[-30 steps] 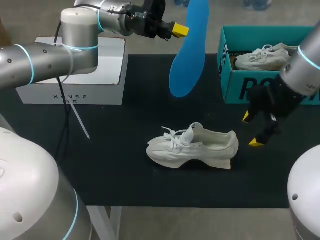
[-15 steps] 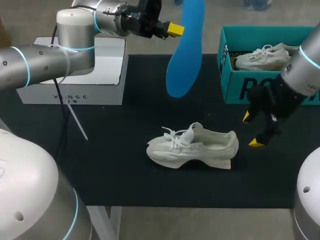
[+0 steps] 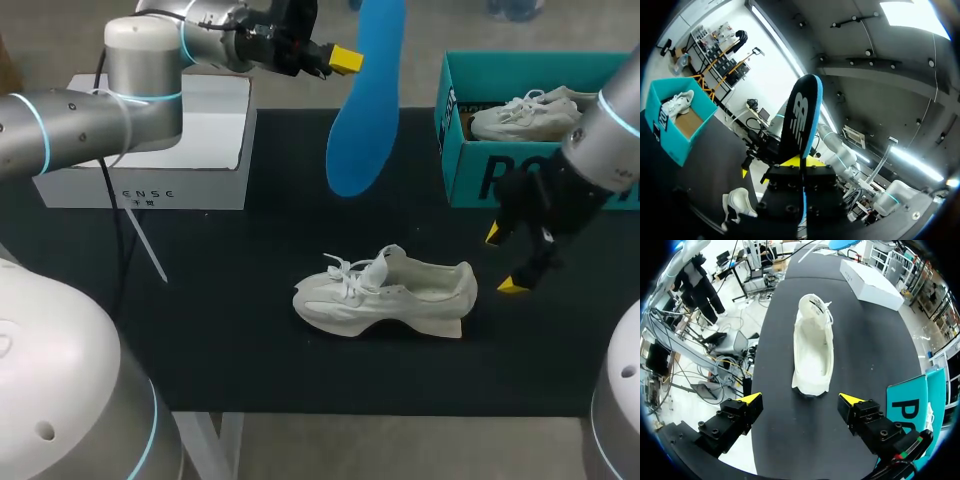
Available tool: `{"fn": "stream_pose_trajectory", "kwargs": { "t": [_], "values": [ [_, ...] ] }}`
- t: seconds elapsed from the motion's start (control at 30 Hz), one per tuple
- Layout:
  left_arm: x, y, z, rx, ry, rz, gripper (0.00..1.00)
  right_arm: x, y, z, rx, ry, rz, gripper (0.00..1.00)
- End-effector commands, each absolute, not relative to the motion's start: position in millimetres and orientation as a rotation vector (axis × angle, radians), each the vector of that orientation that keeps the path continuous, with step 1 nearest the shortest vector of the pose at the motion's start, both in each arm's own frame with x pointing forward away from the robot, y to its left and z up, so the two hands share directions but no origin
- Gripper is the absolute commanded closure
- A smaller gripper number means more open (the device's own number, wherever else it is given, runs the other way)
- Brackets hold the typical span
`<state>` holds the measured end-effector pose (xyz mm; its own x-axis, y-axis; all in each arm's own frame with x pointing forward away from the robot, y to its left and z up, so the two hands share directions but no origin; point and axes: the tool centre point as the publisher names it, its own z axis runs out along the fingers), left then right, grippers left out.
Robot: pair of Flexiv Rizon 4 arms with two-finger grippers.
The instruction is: Take the shoe out of the shoebox, open the shoe tongue, remove and reinsert the insole, then place the shoe into the shoebox
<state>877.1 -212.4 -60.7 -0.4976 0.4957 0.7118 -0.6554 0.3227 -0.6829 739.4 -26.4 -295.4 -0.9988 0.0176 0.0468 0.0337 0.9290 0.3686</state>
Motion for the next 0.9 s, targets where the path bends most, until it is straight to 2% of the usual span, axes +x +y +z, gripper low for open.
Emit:
{"fn": "stream_pose_trajectory", "kwargs": {
  "t": [0.03,0.6,0.9],
  "values": [
    [876.7,-212.8,-60.9,0.15,-1.558,1.403,1.0,737.9,-26.7,-295.2,-0.041,-3.046,-0.582,0.0],
    [876.7,-212.8,-60.9,0.15,-1.558,1.403,1.0,758.8,-18.6,-291.7,0.028,-3.04,-0.555,0.0],
    [876.7,-212.8,-60.9,0.15,-1.558,1.403,1.0,745.7,-20.3,-297.6,0.009,-3.038,-0.58,0.0]
  ]
}}
